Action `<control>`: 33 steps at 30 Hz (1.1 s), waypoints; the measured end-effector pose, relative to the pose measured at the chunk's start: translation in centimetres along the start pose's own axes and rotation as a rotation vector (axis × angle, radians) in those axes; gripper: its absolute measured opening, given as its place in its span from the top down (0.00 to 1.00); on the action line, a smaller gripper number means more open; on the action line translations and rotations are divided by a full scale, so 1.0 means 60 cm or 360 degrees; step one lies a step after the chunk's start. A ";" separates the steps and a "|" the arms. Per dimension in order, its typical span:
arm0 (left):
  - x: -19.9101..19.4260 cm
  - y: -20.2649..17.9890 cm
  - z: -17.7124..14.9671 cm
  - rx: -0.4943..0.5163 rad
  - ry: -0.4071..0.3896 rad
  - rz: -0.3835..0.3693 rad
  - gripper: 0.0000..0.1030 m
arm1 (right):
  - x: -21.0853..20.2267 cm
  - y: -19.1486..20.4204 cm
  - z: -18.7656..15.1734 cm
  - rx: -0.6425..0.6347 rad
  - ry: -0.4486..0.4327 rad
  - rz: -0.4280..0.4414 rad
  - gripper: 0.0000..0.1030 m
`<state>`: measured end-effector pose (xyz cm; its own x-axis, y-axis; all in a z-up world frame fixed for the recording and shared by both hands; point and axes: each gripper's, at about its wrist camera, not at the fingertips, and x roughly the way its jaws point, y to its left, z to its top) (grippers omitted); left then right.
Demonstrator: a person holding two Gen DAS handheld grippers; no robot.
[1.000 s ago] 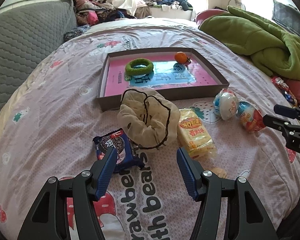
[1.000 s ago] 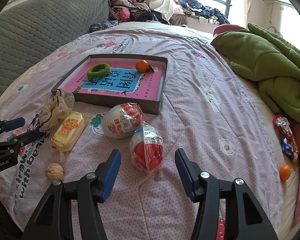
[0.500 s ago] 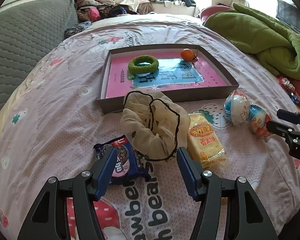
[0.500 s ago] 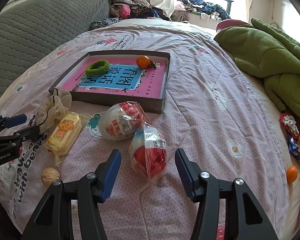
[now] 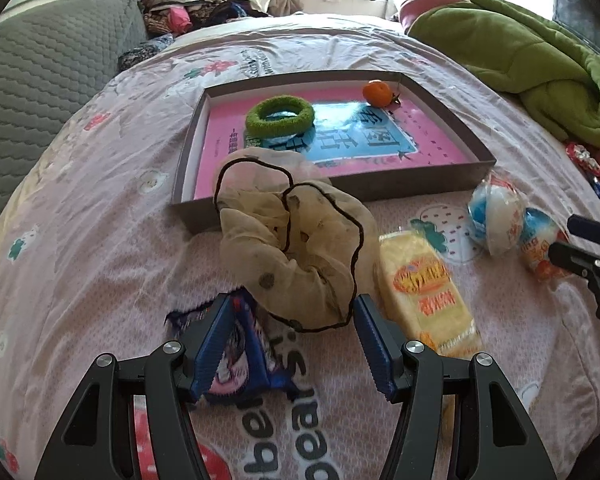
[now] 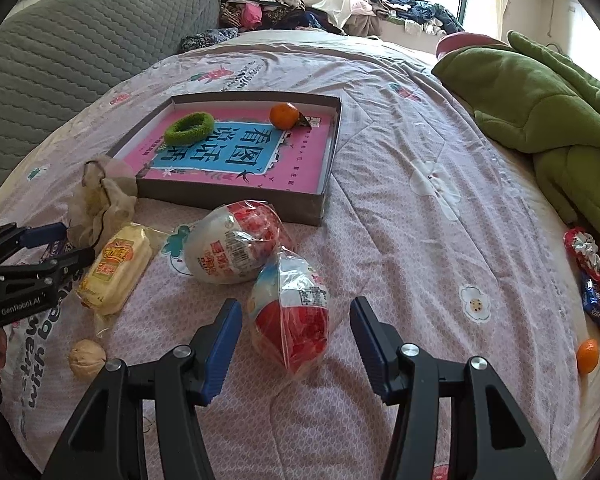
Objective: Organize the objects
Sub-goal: 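Move the left gripper to the cream scrunchie while the right approaches the wrapped egg, then grasp the scrunchie with the left gripper while the right grasps the red-wrapped egg, lift both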
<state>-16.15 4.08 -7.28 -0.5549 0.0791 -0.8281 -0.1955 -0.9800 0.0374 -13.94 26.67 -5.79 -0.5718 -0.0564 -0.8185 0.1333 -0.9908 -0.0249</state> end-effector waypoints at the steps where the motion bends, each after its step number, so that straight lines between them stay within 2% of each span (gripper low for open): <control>1: 0.004 0.001 0.004 -0.0002 0.0002 -0.0008 0.38 | 0.002 -0.001 0.001 0.0004 0.0000 -0.0001 0.46; 20: 0.071 0.016 0.038 -0.0073 0.0103 -0.0123 0.39 | 0.033 -0.002 0.012 0.0011 0.0036 0.0047 0.46; 23: 0.074 0.016 0.041 -0.0075 0.0110 -0.0128 0.42 | 0.043 0.003 0.009 -0.0004 0.0057 0.0027 0.46; 24: 0.075 0.016 0.042 -0.0078 0.0113 -0.0135 0.44 | 0.045 0.003 0.009 0.0000 0.0055 0.0024 0.46; 28: 0.077 0.016 0.046 -0.0085 0.0119 -0.0140 0.68 | 0.045 -0.004 0.007 0.0055 0.0038 0.0057 0.48; 29: 0.077 0.015 0.046 -0.0082 0.0122 -0.0155 0.71 | 0.045 -0.006 0.006 0.0065 0.0044 0.0063 0.51; 33: 0.077 0.007 0.045 -0.0066 0.0118 -0.0165 0.85 | 0.040 -0.015 0.002 0.0100 0.0051 0.0092 0.51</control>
<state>-20.97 4.50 -9.57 -0.4721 0.1679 -0.8654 -0.2142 -0.9741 -0.0722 -15.56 27.40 -7.67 -0.5383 -0.1107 -0.8355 0.1139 -0.9918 0.0581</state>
